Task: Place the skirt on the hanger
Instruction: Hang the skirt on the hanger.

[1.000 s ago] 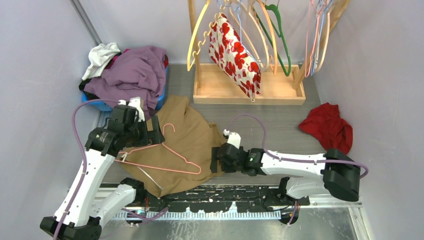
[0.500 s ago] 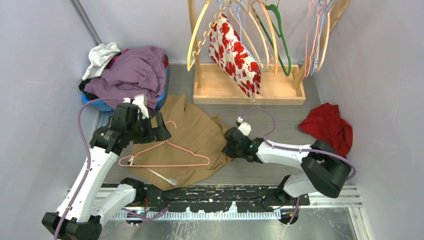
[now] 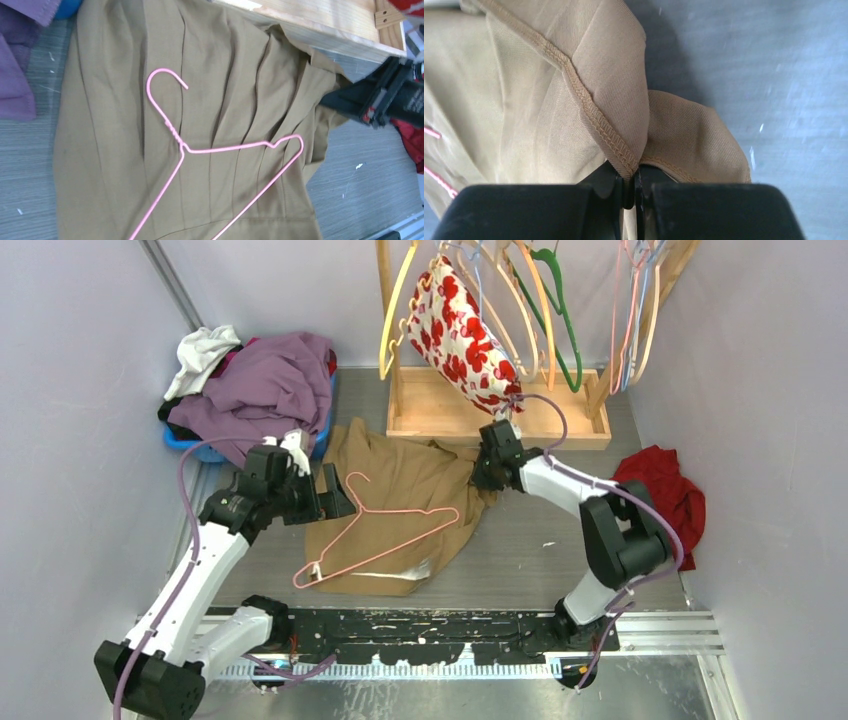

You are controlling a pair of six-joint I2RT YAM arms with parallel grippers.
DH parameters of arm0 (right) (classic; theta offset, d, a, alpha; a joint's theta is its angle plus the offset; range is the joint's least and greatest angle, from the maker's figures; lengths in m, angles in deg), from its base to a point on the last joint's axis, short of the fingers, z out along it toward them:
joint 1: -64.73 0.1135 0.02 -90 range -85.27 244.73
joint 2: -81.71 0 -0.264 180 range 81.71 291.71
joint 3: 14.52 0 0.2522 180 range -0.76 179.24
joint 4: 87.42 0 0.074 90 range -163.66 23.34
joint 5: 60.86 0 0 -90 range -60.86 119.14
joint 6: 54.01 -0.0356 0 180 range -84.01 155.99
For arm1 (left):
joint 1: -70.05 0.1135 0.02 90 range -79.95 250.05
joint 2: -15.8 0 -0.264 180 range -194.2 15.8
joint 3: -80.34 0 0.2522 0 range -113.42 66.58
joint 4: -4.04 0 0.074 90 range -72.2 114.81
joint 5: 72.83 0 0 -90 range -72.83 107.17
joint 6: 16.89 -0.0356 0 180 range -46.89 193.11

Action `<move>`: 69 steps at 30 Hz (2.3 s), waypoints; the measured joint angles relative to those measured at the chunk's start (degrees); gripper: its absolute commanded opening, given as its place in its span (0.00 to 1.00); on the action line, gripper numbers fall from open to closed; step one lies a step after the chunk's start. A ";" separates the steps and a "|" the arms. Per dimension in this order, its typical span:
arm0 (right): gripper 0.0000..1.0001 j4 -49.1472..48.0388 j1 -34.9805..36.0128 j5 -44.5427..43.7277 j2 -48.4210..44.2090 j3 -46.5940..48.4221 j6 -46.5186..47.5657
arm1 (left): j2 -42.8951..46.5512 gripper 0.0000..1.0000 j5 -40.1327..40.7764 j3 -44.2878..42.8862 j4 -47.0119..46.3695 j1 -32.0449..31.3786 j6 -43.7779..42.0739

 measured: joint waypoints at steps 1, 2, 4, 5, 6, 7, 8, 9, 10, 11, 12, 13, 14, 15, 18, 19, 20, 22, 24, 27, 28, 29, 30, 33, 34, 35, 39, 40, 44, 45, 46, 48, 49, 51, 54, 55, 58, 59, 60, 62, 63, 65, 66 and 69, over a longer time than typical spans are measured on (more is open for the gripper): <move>0.02 -0.07 -1.29 0.70 2.05 1.66 1.25 | -0.31 0.99 -0.52 0.92 -1.14 0.00 0.35; 0.02 -0.04 -2.36 1.51 4.07 3.41 2.47 | -0.59 0.99 -0.90 1.49 -1.77 -0.02 0.46; 0.06 -0.31 -3.91 3.10 7.61 6.73 4.15 | -1.55 0.99 -1.68 2.29 -3.32 -0.35 0.85; 0.08 -0.59 -4.39 4.46 10.08 9.33 5.16 | -2.10 0.99 -1.86 2.43 -3.85 -0.50 0.94; 0.10 -0.92 -5.20 5.25 11.61 10.99 5.70 | -2.84 0.99 -2.08 2.49 -4.66 -0.87 1.14; 0.10 -0.79 -5.64 6.05 13.49 13.27 6.40 | -3.58 0.99 -2.19 2.49 -5.51 -1.36 1.49; 0.11 -0.42 -5.95 6.56 14.88 15.21 6.99 | -4.26 0.99 -2.23 2.49 -6.32 -1.92 1.77; 0.15 -0.24 -6.16 6.86 16.06 17.07 7.85 | -5.05 0.99 -2.34 2.51 -7.17 -2.69 1.95; 0.20 0.02 -6.29 6.86 16.70 18.45 8.70 | -5.64 0.99 -2.51 2.51 -7.87 -3.30 2.10; 0.29 0.63 -6.43 6.75 16.70 19.02 9.57 | -6.14 0.99 -2.56 2.56 -8.44 -4.17 2.29; 0.39 1.33 -6.47 6.47 16.15 19.12 10.05 | -6.54 0.99 -2.47 2.58 -8.98 -5.05 2.47; 0.47 2.58 -6.51 6.03 15.34 19.08 10.54 | -6.80 0.99 -2.40 2.58 -9.46 -6.01 2.67; 0.53 3.87 -6.51 5.49 14.08 18.58 10.95 | -6.97 0.99 -2.23 2.58 -9.92 -7.13 2.97; 0.57 5.09 -6.51 4.96 12.13 17.49 11.10 | -7.04 0.99 -1.99 2.58 -10.19 -8.15 3.21; 0.62 8.15 -6.51 3.48 1.77 10.71 11.06 | -7.02 0.99 -1.49 2.58 -10.62 -9.86 3.43; 0.62 10.08 -6.51 2.78 -3.30 8.09 10.82 | -7.04 0.99 -1.16 2.58 -10.71 -10.03 3.50; 0.61 11.52 -6.51 2.32 -7.50 6.29 10.73 | -7.04 0.99 -0.92 2.58 -10.82 -10.03 3.56; 0.55 14.10 -6.29 1.79 -17.25 2.82 9.99 | -7.19 0.99 -0.35 2.58 -11.17 -10.08 3.56; 0.46 17.05 -4.90 0.90 -27.08 0.24 8.59 | -7.80 0.99 0.17 2.58 -11.74 -10.21 3.41; 0.39 19.80 5.55 -2.69 -40.79 -3.32 3.15 | -10.14 0.99 0.76 2.58 -12.76 -10.49 3.13; 0.36 20.24 9.77 -3.10 -42.91 -4.13 1.66 | -11.02 0.99 0.92 2.58 -13.22 -10.51 2.99; 0.30 20.63 16.52 -5.11 -45.62 -5.11 -1.11 | -11.82 0.99 0.98 2.58 -13.64 -10.51 2.82; 0.28 21.03 23.45 -7.50 -47.80 -6.10 -3.76 | -12.50 0.99 1.05 2.56 -13.94 -10.54 2.67; 0.28 22.12 39.58 -14.73 -47.34 -7.37 -10.47 | -15.76 0.99 1.07 1.31 -14.27 -10.58 1.79; 0.30 22.71 44.19 -18.03 -44.96 -7.13 -12.28 | -16.90 0.99 1.05 0.76 -14.80 -10.58 1.75; 0.35 23.63 48.83 -21.57 -41.24 -6.16 -14.19 | -17.75 0.99 1.01 0.46 -15.54 -10.58 1.75; 0.40 25.07 60.50 -32.48 -24.70 0.17 -19.19 | -19.67 0.99 0.24 -0.20 -18.36 -10.58 1.51; 0.41 25.03 61.70 -34.16 -21.77 1.07 -19.89 | -20.20 0.99 0.22 -0.57 -18.95 -10.58 1.31; 0.40 25.40 62.05 -40.28 -17.18 1.05 -22.27 | -22.51 0.99 -1.81 -1.09 -23.26 -9.60 1.44; 0.40 25.05 61.68 -41.51 -17.81 0.26 -22.73 | -23.34 0.99 -3.30 -1.22 -24.30 -8.74 1.73; 0.39 24.30 61.18 -42.05 -18.78 -0.74 -22.95 | -24.17 0.99 -4.39 -1.38 -24.94 -7.89 1.97; 0.36 22.14 59.47 -42.25 -22.45 -4.28 -23.23 | -26.03 1.00 -7.30 -1.92 -25.97 -6.34 2.34; 0.35 20.74 58.01 -41.75 -24.98 -6.75 -23.28 | -26.77 0.99 -8.68 -1.99 -26.69 -5.70 2.43; 0.32 17.86 54.40 -40.04 -30.01 -11.82 -23.17 | -27.30 0.99 -10.73 -1.99 -27.02 -5.35 2.75; 0.28 15.76 51.10 -37.86 -33.03 -16.15 -23.15 | -26.47 0.99 -12.15 -1.95 -27.28 -6.56 3.34; 0.26 15.30 50.99 -36.98 -32.87 -16.57 -22.97 | -25.90 0.99 -12.11 -1.90 -27.28 -7.17 3.43; 0.24 12.35 51.15 -34.97 -31.10 -16.61 -22.43 | -23.78 0.99 -11.54 -1.86 -27.23 -9.27 3.61; 0.20 11.52 51.23 -34.77 -30.42 -16.61 -22.29 | -23.04 0.99 -11.02 -1.86 -27.21 -10.05 3.61; 0.15 10.69 51.25 -34.56 -29.44 -16.55 -22.14 | -22.38 0.99 -10.51 -1.86 -27.19 -10.58 3.61; 0.11 9.64 51.30 -34.53 -27.21 -16.26 -21.88 | -21.35 0.99 -9.49 -1.86 -27.15 -11.69 3.58; 0.09 9.38 51.30 -34.53 -26.18 -16.00 -21.88 | -21.05 0.99 -8.85 -1.84 -27.15 -12.11 3.58; 0.07 9.31 51.30 -34.95 -23.74 -15.02 -22.05 | -20.24 0.99 -7.32 -1.38 -27.04 -12.76 3.50; 0.07 9.22 51.30 -35.19 -22.88 -14.71 -22.23 | -19.71 1.00 -6.75 -0.96 -27.04 -13.00 3.39; 0.08 8.87 51.30 -35.82 -21.35 -14.58 -23.74 | -17.27 1.00 -5.16 1.25 -27.02 -13.44 3.26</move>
